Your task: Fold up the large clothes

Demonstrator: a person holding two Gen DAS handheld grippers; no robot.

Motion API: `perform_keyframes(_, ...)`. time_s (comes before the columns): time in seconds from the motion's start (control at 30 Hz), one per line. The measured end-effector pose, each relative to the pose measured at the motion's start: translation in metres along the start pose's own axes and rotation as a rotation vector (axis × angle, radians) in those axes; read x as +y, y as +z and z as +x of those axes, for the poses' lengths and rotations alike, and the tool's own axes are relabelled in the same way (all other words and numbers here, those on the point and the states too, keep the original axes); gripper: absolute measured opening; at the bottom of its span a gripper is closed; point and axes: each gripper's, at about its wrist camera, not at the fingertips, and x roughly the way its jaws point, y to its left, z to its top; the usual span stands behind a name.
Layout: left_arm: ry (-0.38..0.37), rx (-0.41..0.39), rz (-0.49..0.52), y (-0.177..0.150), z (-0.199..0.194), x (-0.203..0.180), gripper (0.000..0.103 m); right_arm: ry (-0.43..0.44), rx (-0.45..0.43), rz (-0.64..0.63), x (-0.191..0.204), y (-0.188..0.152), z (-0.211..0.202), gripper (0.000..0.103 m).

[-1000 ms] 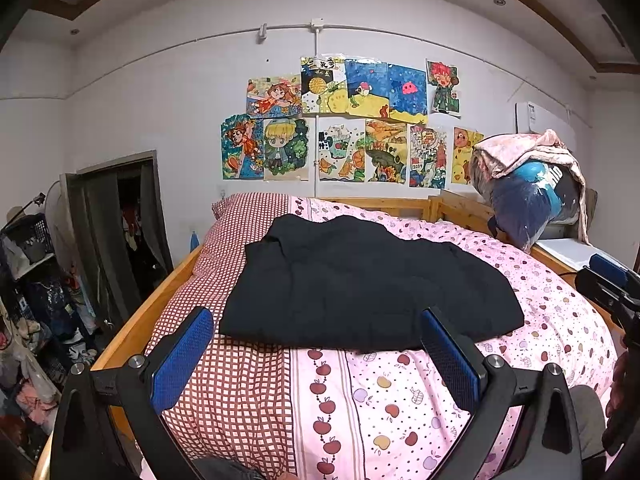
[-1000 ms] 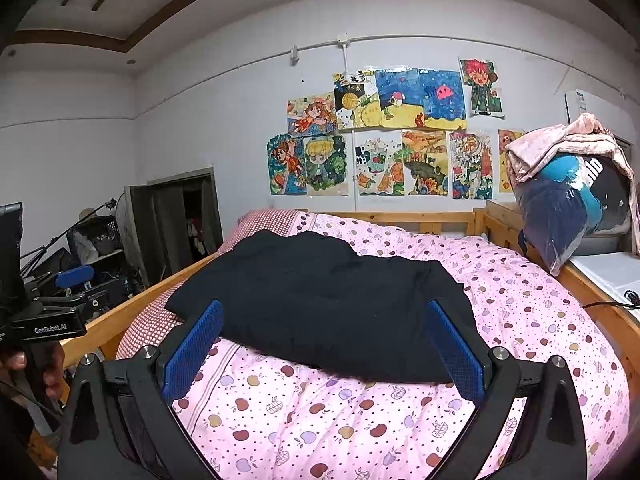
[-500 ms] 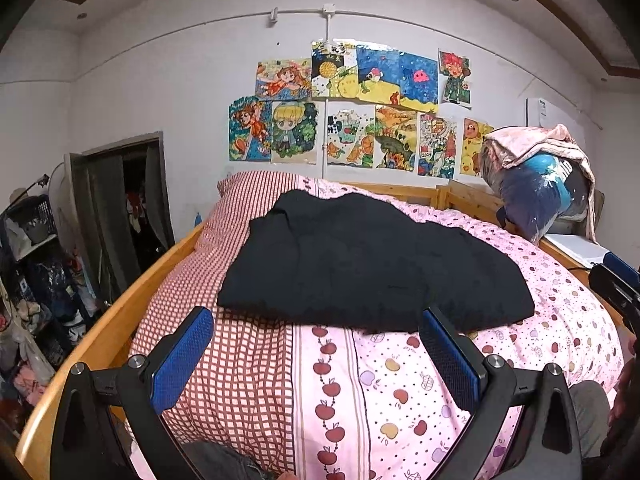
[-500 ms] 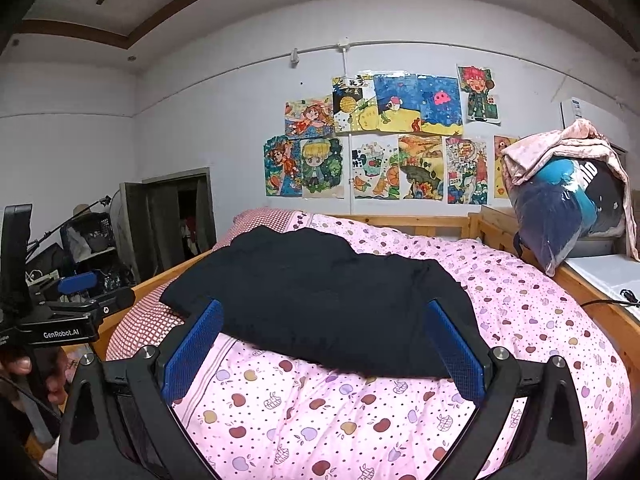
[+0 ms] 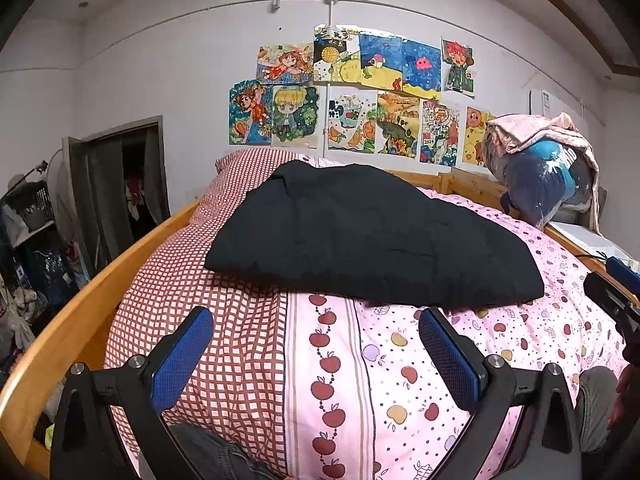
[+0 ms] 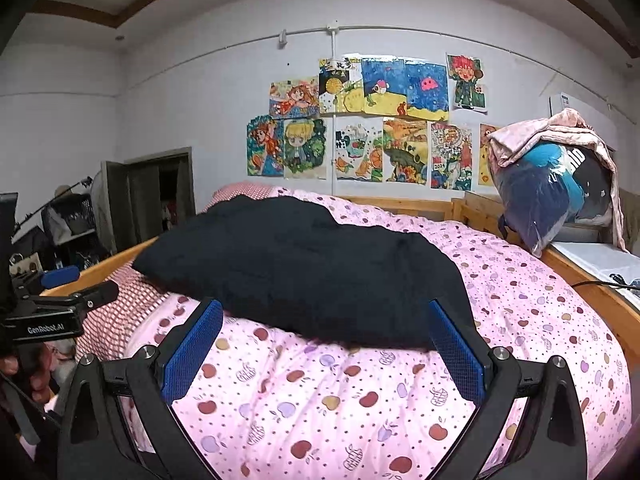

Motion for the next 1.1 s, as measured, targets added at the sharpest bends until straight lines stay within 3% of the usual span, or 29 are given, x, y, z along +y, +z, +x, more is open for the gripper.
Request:
perform_keyframes(0.5,0.004,0.033,0.032,-0.01,0.019,-0.007,0.103,0.005,0.079,0.031,-0.01,-0.022,0.03,0.1)
perform_keyframes(1.1,0.004,0.04,0.037,-0.013,0.02,-0.006,0.103,-0.004,0.106,0.054,-0.014,-0.03,0.04,0.1)
